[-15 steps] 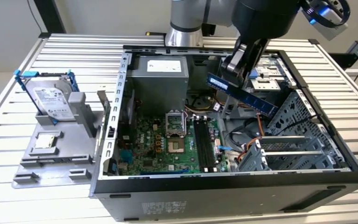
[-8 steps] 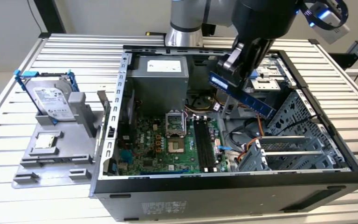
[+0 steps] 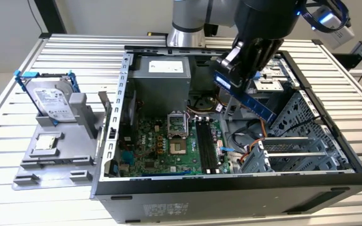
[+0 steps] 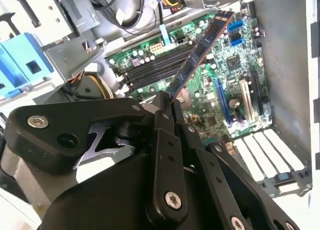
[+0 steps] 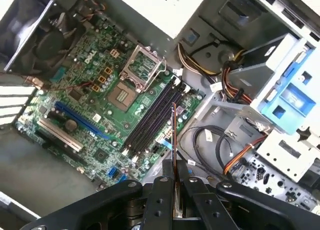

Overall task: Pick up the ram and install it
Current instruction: 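Insert the ram into the slot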

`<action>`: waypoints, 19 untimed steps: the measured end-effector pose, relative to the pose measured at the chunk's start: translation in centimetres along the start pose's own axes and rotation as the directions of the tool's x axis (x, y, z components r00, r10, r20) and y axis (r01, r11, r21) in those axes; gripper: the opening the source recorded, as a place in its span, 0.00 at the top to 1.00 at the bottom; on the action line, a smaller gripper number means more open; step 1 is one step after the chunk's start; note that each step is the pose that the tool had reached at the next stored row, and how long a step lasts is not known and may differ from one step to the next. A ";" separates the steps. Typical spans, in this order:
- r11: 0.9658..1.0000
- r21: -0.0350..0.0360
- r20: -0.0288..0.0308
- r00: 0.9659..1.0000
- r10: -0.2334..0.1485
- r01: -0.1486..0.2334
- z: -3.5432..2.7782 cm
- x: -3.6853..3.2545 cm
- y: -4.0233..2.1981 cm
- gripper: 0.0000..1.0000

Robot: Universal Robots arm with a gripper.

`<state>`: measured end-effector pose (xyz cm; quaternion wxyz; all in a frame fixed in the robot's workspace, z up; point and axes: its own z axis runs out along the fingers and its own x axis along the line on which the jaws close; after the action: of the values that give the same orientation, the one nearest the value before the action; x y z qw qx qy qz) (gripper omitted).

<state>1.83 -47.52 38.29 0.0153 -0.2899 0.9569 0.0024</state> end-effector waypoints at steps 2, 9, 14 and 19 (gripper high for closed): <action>0.999 0.001 0.000 0.999 0.035 -0.035 0.00 0.00 0.00 1.00; 0.987 0.005 0.000 0.987 0.159 -0.159 0.00 0.00 0.00 1.00; 0.970 0.008 0.000 0.970 0.244 -0.244 0.01 0.00 0.00 1.00; 0.945 0.010 0.000 0.945 0.327 -0.327 0.04 0.00 0.00 1.00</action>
<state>1.83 -47.52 38.26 0.0155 -0.1271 0.9918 -0.0002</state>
